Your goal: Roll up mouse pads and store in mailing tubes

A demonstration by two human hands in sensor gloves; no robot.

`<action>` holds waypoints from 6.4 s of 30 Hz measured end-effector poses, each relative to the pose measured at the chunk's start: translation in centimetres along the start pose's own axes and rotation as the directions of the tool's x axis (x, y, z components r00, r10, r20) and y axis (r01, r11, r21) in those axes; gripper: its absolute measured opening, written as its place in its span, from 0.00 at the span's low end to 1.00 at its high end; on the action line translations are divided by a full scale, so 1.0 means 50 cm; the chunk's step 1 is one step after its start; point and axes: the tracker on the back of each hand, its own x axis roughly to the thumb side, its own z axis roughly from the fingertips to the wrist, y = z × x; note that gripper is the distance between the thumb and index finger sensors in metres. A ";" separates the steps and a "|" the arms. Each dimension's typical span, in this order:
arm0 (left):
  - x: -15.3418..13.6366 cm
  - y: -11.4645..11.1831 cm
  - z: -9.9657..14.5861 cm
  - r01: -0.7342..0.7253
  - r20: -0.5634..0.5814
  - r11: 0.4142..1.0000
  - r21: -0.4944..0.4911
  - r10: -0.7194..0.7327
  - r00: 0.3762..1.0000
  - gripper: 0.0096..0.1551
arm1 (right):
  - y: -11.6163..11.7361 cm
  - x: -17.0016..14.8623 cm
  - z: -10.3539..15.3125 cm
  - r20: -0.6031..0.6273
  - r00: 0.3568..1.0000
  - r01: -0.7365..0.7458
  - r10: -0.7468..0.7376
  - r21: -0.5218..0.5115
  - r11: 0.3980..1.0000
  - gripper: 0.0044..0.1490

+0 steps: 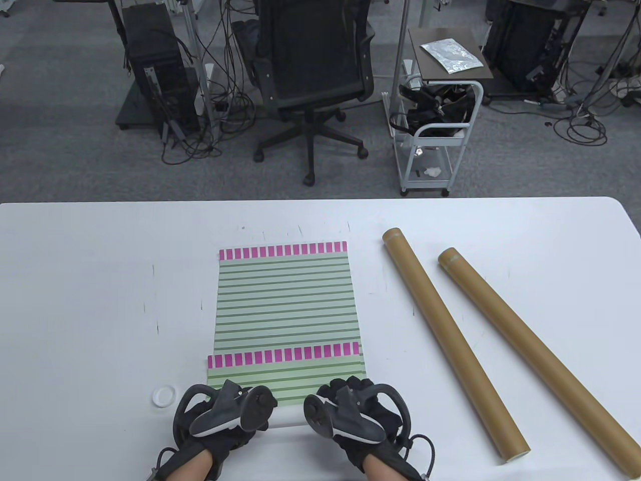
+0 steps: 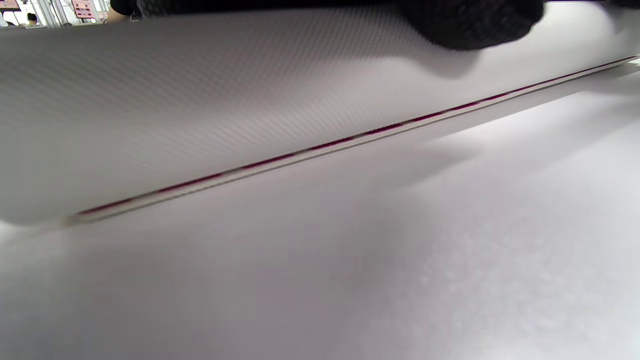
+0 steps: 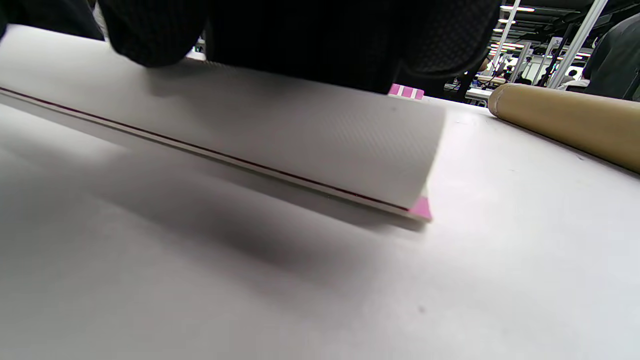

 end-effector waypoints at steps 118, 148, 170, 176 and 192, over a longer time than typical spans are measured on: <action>0.025 0.000 0.005 0.026 0.059 1.000 0.005 -0.026 0.998 0.30 | -0.028 -0.029 0.016 0.009 0.986 0.163 -0.164 0.059 0.985 0.31; 0.030 -0.001 0.008 0.079 0.023 0.992 0.096 -0.081 0.996 0.27 | -0.003 -0.021 0.005 -0.027 0.993 0.114 -0.113 0.076 0.990 0.32; 0.025 -0.012 0.003 0.076 0.000 0.993 0.088 -0.077 0.997 0.27 | -0.020 -0.040 0.017 -0.008 0.965 0.262 -0.262 0.056 0.964 0.34; 0.029 -0.015 0.005 0.121 -0.018 0.985 0.120 -0.119 0.993 0.28 | -0.004 -0.028 0.008 -0.023 0.990 0.143 -0.142 0.043 0.989 0.32; 0.041 0.002 0.019 0.171 -0.018 0.964 0.202 -0.171 0.985 0.24 | -0.013 -0.047 0.016 -0.031 0.984 0.173 -0.175 -0.056 0.983 0.30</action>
